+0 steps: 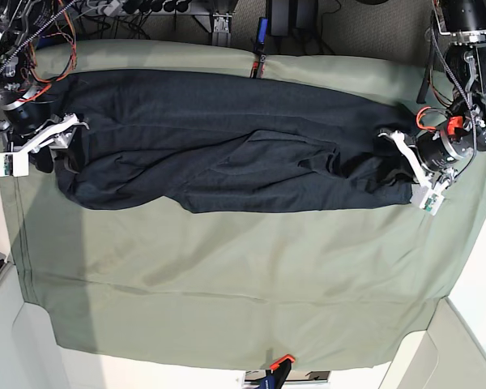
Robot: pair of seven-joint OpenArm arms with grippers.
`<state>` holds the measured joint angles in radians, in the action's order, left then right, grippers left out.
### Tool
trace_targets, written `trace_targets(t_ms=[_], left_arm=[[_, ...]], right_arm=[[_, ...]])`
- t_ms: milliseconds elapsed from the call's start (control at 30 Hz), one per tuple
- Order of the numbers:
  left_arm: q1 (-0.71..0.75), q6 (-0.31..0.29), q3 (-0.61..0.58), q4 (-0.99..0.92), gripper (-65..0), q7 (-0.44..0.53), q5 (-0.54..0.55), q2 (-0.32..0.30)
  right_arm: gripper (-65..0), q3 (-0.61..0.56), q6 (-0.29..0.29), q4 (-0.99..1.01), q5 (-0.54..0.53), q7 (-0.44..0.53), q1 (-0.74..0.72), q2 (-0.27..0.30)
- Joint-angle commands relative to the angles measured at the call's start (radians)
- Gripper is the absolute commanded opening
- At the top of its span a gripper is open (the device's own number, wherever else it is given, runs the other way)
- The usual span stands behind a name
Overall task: Fold the T-shirt properly
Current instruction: 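Release the sleeve and move the left gripper to the shirt's side edge, then grasp the band's end with the left gripper while the right holds the other end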
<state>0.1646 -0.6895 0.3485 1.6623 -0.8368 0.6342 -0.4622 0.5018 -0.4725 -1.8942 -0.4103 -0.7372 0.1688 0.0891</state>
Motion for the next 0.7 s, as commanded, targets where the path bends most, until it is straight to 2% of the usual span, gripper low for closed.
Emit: trace_targets(t_ms=[0, 100, 133, 167, 367, 467, 667], left_arm=[[0.002, -0.009, 0.033, 0.016, -61.7, 0.022, 0.019, -0.02], [0.032, -0.009, 0.081, 0.016, -36.4, 0.024, 0.043, -0.02], [0.038, -0.003, 0.089, 0.016, -29.3, 0.025, 0.051, -0.02], [0.038, 0.002, 0.093, 0.016, -25.8, 0.024, 0.051, -0.02], [0.037, 0.111, 0.159, 0.016, -25.5, 0.047, 0.059, -0.032], [0.031, 0.121, 0.217, 0.005, -25.5, 0.062, 0.101, -0.032], [0.018, 0.119, 0.22, -0.144, -25.5, 0.084, 0.11, -0.038]], right_arm=[[-28.6, 0.003, -0.006, -0.018, -0.016, 0.029, -0.01, 0.011], [-28.6, 0.003, -0.006, -0.018, -0.016, 0.029, -0.011, 0.01], [-28.6, 0.003, -0.006, -0.018, -0.016, 0.031, -0.011, 0.01], [-28.6, 0.003, -0.006, -0.018, -0.016, 0.031, -0.012, 0.01], [-28.6, 0.003, -0.006, -0.017, -0.007, 0.029, -0.01, 0.01], [-28.6, 0.003, -0.006, -0.017, 0.0, 0.03, -0.01, 0.011], [-28.6, 0.003, -0.006, -0.017, 0.007, 0.03, -0.01, 0.011]])
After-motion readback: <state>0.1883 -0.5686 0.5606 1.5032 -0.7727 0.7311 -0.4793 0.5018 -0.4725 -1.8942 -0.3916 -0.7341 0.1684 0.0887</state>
